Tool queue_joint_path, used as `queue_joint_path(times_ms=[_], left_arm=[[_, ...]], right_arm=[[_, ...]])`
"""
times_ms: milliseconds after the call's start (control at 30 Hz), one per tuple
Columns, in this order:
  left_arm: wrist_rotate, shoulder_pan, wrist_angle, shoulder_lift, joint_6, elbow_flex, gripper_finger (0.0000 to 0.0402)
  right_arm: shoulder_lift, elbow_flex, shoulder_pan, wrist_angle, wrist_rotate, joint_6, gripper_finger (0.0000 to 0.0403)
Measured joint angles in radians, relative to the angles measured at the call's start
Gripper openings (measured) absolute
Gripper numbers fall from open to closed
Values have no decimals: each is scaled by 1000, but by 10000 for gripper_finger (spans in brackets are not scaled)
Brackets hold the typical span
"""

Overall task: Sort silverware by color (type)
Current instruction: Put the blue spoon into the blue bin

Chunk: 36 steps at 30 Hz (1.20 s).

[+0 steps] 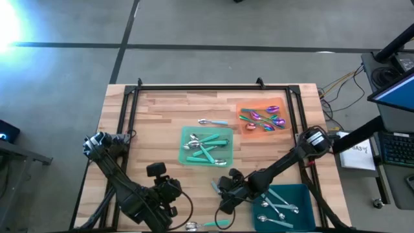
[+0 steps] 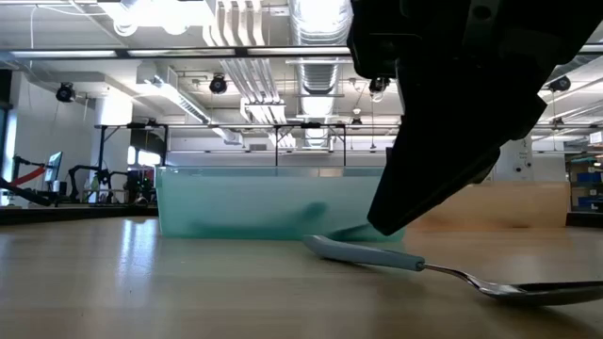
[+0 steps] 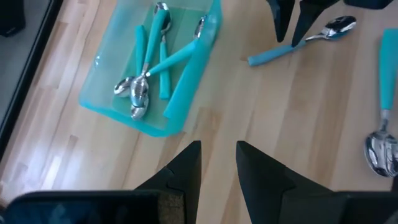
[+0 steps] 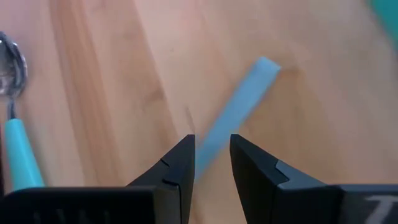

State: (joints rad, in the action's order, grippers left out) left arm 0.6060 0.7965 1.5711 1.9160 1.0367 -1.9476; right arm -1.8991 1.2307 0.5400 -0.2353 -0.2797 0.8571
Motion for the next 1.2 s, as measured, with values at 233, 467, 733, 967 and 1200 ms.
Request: queue_joint_path(times_ms=[233,467,733,967,1200], left_arm=[[-2,47,0,0,51,0,84],[1,75,-1,0,102,7,84],[2,94,0,0,153,44,84],[3,93,-1,0,207,80,84],[70,96,-43,1,261,153,84]], right_arm=[[-64,51,1,-6,-1,23,82],[-135,144,2,-137,-12,22,71],[-126,158,1,-177,11,-62,24],[-36,151,10,-227,119,-131,23],[137,149,60,-279,97,-188,23]])
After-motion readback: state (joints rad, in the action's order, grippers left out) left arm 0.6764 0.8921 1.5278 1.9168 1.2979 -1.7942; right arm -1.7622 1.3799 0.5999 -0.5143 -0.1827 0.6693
